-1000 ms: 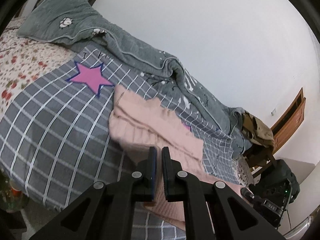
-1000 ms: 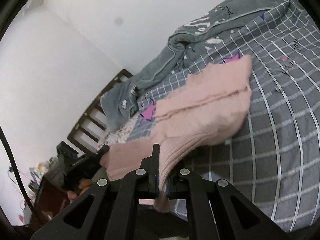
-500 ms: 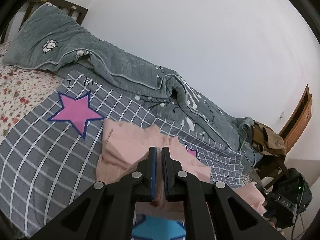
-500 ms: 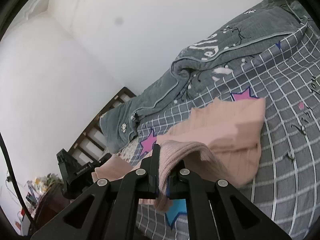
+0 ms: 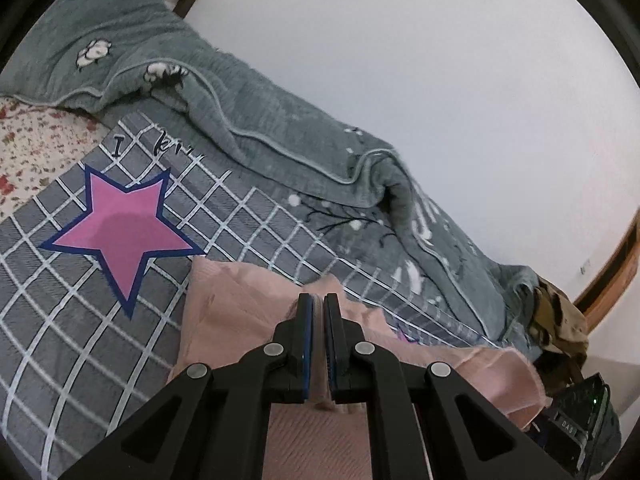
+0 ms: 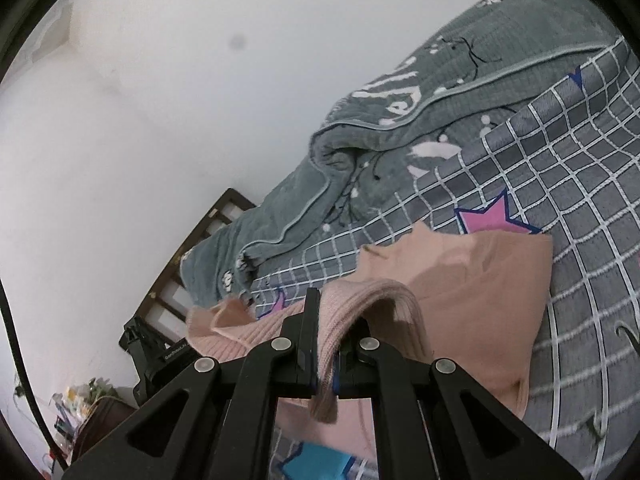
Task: Fold small clothes
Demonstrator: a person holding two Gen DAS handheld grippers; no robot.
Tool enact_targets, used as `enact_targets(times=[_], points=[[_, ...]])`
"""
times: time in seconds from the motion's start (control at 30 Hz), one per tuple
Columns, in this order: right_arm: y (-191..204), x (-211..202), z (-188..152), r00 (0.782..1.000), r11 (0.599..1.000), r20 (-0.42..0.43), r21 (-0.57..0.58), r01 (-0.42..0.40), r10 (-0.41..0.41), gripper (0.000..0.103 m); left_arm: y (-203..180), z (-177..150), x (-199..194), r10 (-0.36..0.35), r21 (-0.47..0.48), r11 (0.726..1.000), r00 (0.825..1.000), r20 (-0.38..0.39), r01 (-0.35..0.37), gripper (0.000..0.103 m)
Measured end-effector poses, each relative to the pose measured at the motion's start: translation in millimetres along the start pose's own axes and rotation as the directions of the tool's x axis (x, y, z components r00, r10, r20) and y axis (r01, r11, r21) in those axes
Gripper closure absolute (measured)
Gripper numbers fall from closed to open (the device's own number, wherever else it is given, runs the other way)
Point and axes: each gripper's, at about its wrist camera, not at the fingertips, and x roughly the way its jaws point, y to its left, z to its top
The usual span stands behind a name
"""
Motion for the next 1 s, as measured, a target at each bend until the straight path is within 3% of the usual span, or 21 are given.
enact_targets(times=[0.3,0.47,0.5,0.57,0.6,0.63,0.73,1.0], points=[[-41.5,56.4,26.6,0.998,0.997,-0.055,0.067,0.022,-0.018,0.098,17.0,7.2,61.1,0.068,-0.032,0.997,0.996,-0.053,-0.069,0.096],[-63.0,82.3,37.0,0.993,0.993,-0.075,0.071,0.094,-0.088,0.097,27.0,9.0,84.3,0.08,-0.052,0.995,0.993,-0.083,-0.084,0.096],[-68.0,86.1,38.2,0.992,0.991,-0.079,0.077,0.108,-0.102,0.093,31.4,9.2,86.7,0.059,-0.075,0.995,0.995,-0.084,-0.065,0.094],[-80.8,93.3,39.0,0.982,0.981,-0.092,0.091,0.172,-0.164,0.081,41.0,10.8,86.7,0.035,-0.13,0.991,0.997,-0.067,-0.044,0.079],[-84.5,95.4,38.8,0.974,0.974,-0.094,0.083,0.212,-0.204,0.07,42.7,12.0,86.5,0.034,-0.139,0.989,0.997,-0.064,-0.043,0.063],[-86.7,95.6,37.8,0.966,0.967,-0.086,0.063,0.248,-0.242,0.065,43.3,13.3,86.5,0.035,-0.141,0.989,0.998,-0.06,-0.043,0.05],[-84.7,95.6,35.6,0.947,0.951,-0.089,0.001,0.309,-0.307,0.065,39.6,13.5,84.5,0.044,-0.115,0.992,0.998,-0.047,-0.049,0.047],[-53.8,80.5,24.3,0.912,0.912,-0.103,-0.155,0.38,-0.397,0.064,31.1,-0.6,84.1,0.1,-0.031,0.994,0.989,-0.107,-0.104,0.046]])
